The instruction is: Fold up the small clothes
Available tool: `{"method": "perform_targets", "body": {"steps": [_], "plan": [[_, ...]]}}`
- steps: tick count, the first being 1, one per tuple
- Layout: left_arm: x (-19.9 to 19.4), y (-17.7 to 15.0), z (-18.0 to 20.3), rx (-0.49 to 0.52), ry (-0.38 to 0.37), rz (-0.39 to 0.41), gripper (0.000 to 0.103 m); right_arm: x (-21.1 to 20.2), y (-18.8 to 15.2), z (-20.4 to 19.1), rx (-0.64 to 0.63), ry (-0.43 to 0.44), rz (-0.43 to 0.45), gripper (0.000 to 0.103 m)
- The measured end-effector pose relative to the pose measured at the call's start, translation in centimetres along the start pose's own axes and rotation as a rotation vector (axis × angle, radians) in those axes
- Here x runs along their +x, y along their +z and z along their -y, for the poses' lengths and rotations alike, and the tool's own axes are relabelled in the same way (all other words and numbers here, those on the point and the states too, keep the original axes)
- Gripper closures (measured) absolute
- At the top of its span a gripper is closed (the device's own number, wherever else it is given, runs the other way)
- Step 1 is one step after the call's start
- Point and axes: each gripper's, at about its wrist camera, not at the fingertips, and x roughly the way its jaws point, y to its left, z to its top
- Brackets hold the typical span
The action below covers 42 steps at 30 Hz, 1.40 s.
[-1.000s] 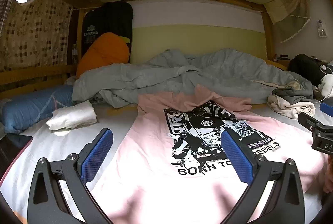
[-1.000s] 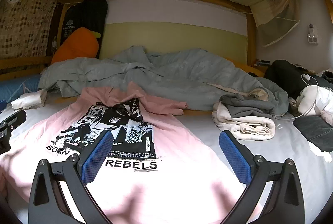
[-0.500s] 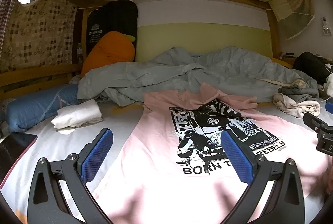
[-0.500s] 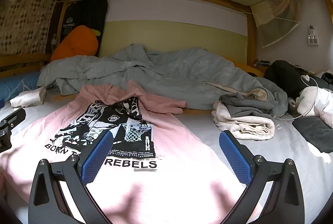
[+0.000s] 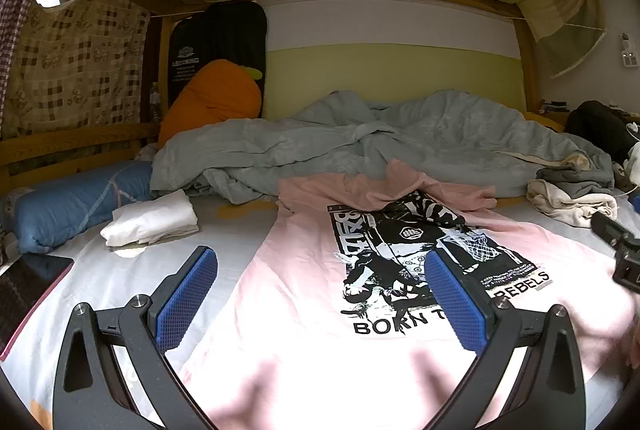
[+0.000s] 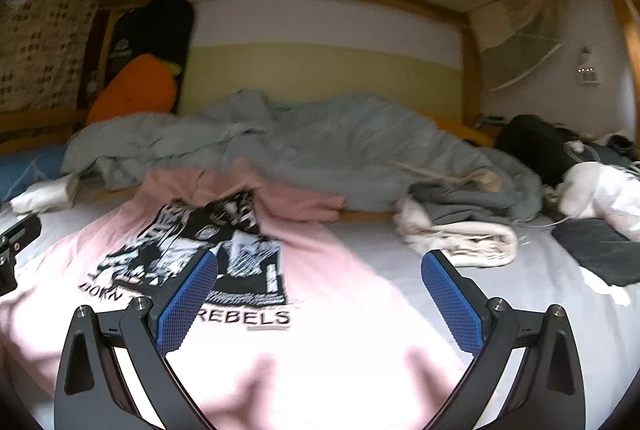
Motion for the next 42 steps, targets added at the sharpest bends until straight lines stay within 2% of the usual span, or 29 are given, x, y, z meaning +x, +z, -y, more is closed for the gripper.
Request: {"method": "perform_targets", "body": {"steps": [3,7,11,17,21,42], "plan": [[0.0,0.0,0.0,-0.001,-0.001,-0.001,0.0,-0.7,0.0,0.2,0.01,-0.005,0.033,0.001],[0.0,0.0,0.0,0.002,0.0,0.0,0.0,-0.5,0.1,0.1,-0.001,0.017,0.022,0.001],[-0.1,0.0,-0.1,0.01,0.016,0.009,0.0,-1.5,-0.1,-0.7,-0.037,-0.008,0.067,0.001],[0.3,0.0,-0.6,-0.014,0.018,-0.013,0.0,-1.2,0.0,-1.1,-0.054,0.009,0.047,0.001],[0.6,0.0,-0.8,-0.035,0.047,-0.037,0.0,-0.9,0.0,-1.3,-0.066,-0.001,0.032,0.001],[0.6,0.2,-0.3,-0.022,0.049,-0.036,0.0,-0.3,-0.3,-2.0,-0.079,0.022,0.0,0.001]]}}
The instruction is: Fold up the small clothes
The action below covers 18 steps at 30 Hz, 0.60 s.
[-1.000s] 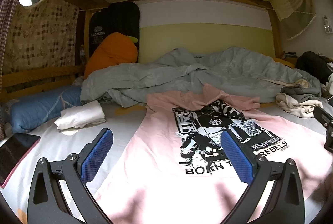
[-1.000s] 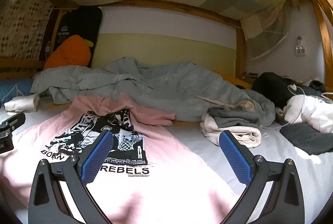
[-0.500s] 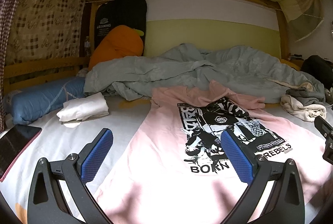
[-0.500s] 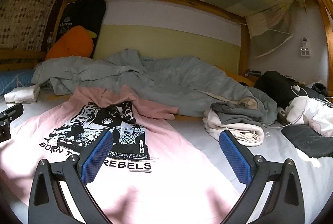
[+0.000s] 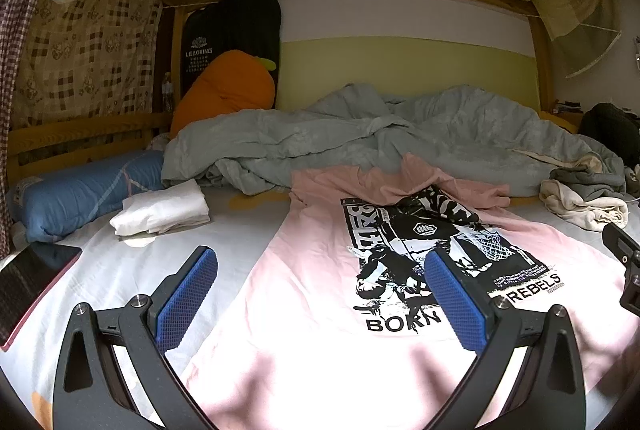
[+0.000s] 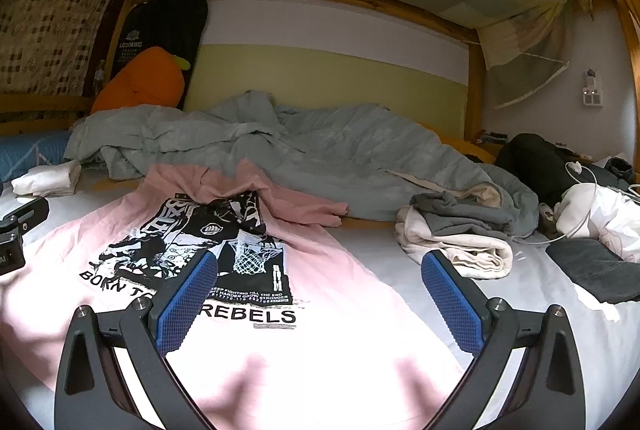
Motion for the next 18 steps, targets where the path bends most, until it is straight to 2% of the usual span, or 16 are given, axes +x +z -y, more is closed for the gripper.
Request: {"method": "perform_targets", "body": {"steps": [18], "plan": [[-0.05,-0.07,-0.09,-0.005,-0.002,-0.004,0.0,0.16,-0.01,-0.18,-0.014,0.0,-0.018,0.001]]}}
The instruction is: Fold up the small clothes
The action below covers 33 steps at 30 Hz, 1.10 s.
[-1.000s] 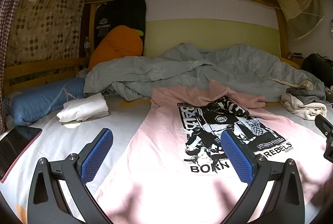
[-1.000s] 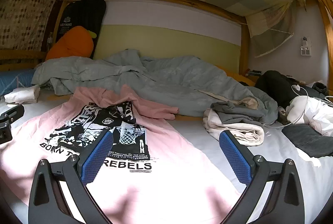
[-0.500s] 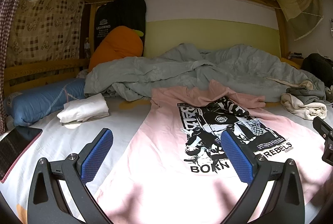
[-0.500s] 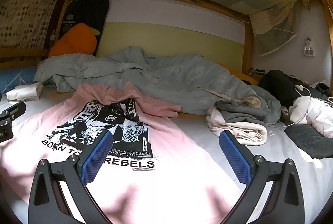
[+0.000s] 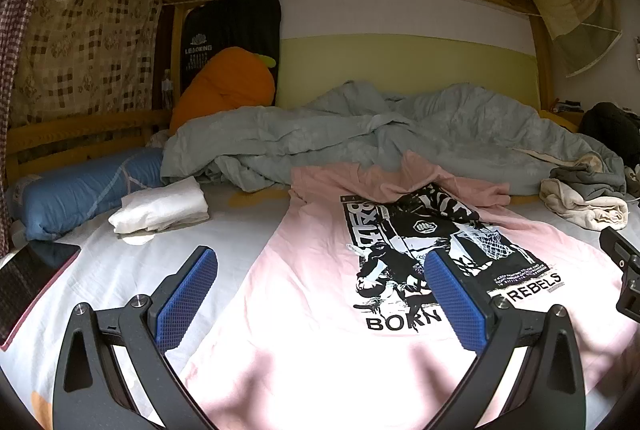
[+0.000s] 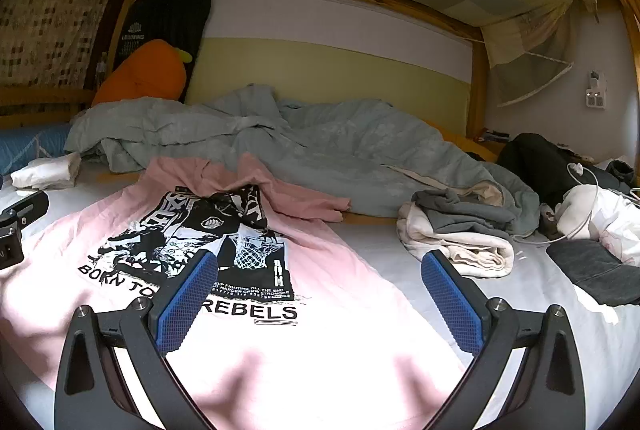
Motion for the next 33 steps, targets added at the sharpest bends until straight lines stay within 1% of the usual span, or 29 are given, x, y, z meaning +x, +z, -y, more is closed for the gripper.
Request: {"method": "perform_targets", "body": {"steps": [15,17,19,21,22,23,25,28,29,30,31,32,33], "plan": [[-0.1,-0.3,0.1,0.006,0.0,0.021,0.0,0.4,-0.1,0.2,0.003,0.004,-0.017,0.001],[-0.2,-0.2,0.1,0.004,-0.006,0.024,0.0,0.6,-0.1,0.2,0.008,0.003,-0.028,0.001],[-0.8,-0.1,-0.3,-0.008,-0.015,0.034,0.0,0.4,0.3,0.4,-0.006,0.01,-0.065,0.001],[-1.9,0.2,-0.8,-0.021,-0.043,0.036,0.0,-0.4,1.0,0.9,-0.027,0.025,-0.077,0.001],[-2.4,0.4,-0.9,-0.02,-0.059,0.036,0.0,-1.2,1.7,1.6,-0.038,-0.006,-0.078,0.001],[-3.0,0.6,-1.1,-0.018,-0.061,0.038,0.0,-1.7,2.2,2.3,-0.032,-0.018,-0.071,0.001],[-4.3,1.5,-1.6,-0.019,-0.041,0.047,0.0,-2.4,3.2,4.4,0.014,-0.017,-0.074,0.001],[-6.0,2.3,-2.7,-0.018,-0.028,0.063,0.0,-2.4,3.7,8.4,0.137,0.018,-0.134,0.001],[-6.5,2.3,-3.0,0.001,-0.022,0.061,0.0,-2.3,3.3,9.8,0.177,0.023,-0.161,0.001],[-6.9,2.1,-3.3,0.025,-0.012,0.049,0.0,-2.2,2.7,11.1,0.212,0.02,-0.189,0.003],[-7.2,1.5,-3.7,0.049,0.012,0.033,0.0,-2.0,2.2,11.9,0.232,0.016,-0.203,0.009],[-7.6,0.7,-4.3,0.057,0.041,0.022,0.0,-1.9,1.5,12.9,0.251,-0.003,-0.229,0.014],[-7.9,-0.2,-4.8,0.052,0.068,0.012,0.0,-1.9,0.9,13.5,0.249,-0.052,-0.246,0.016]]}}
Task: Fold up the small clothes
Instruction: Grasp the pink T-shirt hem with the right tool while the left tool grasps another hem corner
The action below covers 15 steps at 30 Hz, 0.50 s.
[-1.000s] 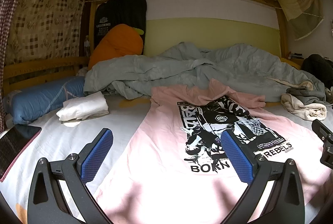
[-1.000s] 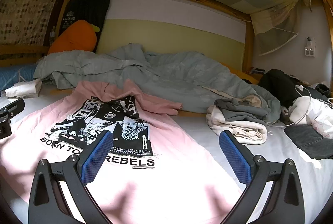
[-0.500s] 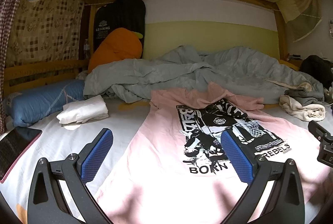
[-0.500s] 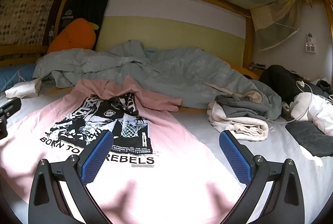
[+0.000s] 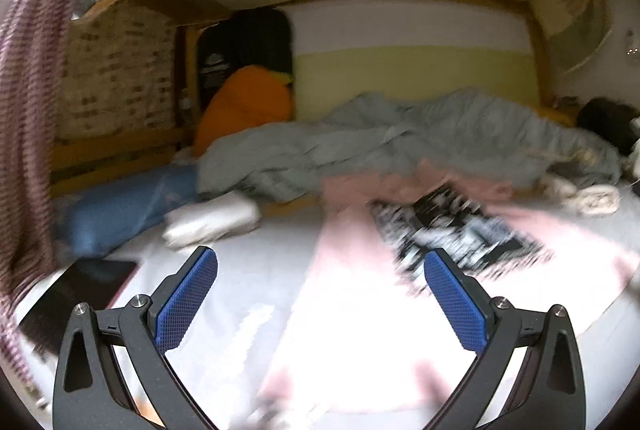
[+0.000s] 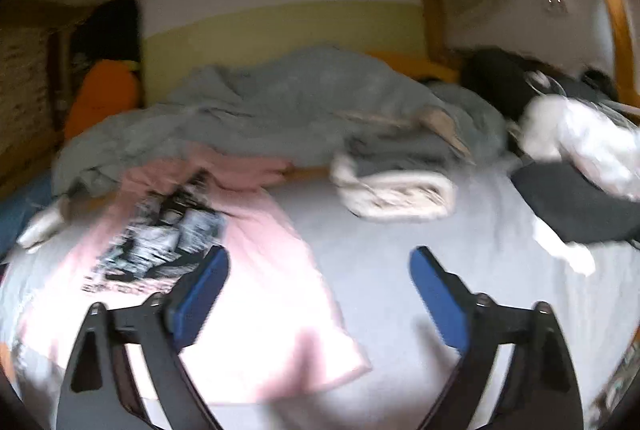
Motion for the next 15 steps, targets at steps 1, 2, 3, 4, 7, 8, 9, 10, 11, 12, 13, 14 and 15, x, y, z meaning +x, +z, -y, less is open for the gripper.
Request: {"method": "perform_targets", "body": {"steps": [1,2,3,4,7,8,9,10,11,12,13,14,15], "plan": [[0.0,-0.9,-0.4,-0.008,0.03,-0.017,0.0,-0.1,-0.4,0.4,-0.008,-0.058,0.012,0.017],[0.3,-1.5,-0.7,-0.011,0.055,-0.037,0.0,-0.1,-0.8,0.6,-0.013,-0.094,0.023,0.017],[0.8,-2.0,-0.8,-0.014,0.073,-0.06,0.0,0.1,-1.4,0.8,-0.008,-0.123,0.015,0.018],[1.2,-2.2,-1.0,-0.023,0.086,-0.085,0.0,0.4,-1.9,1.1,0.013,-0.103,-0.02,0.025],[1.6,-2.9,-1.5,-0.053,0.071,-0.114,0.0,1.2,-3.8,2.4,0.109,0.024,-0.128,0.039],[1.6,-3.1,-1.7,-0.06,0.076,-0.118,0.0,1.7,-4.6,2.9,0.138,0.022,-0.168,0.05],[1.8,-3.5,-2.0,-0.074,0.081,-0.128,0.0,2.1,-5.3,3.4,0.161,0.014,-0.201,0.055],[1.9,-3.7,-2.4,-0.099,0.073,-0.145,0.0,2.5,-5.7,3.9,0.19,0.019,-0.232,0.064],[2.1,-3.9,-2.7,-0.128,0.058,-0.159,0.0,2.9,-5.8,4.5,0.221,0.042,-0.252,0.069],[2.4,-4.2,-2.9,-0.155,0.048,-0.176,0.001,3.1,-5.9,5.0,0.257,0.082,-0.268,0.069],[2.5,-4.5,-3.2,-0.17,0.043,-0.187,0.008,3.2,-6.0,5.3,0.283,0.114,-0.282,0.069],[2.7,-4.7,-3.4,-0.185,0.028,-0.2,0.015,3.5,-6.0,5.5,0.3,0.136,-0.295,0.069],[3.0,-5.0,-3.6,-0.207,0.003,-0.223,0.019,3.7,-6.2,5.6,0.317,0.165,-0.312,0.069]]}}
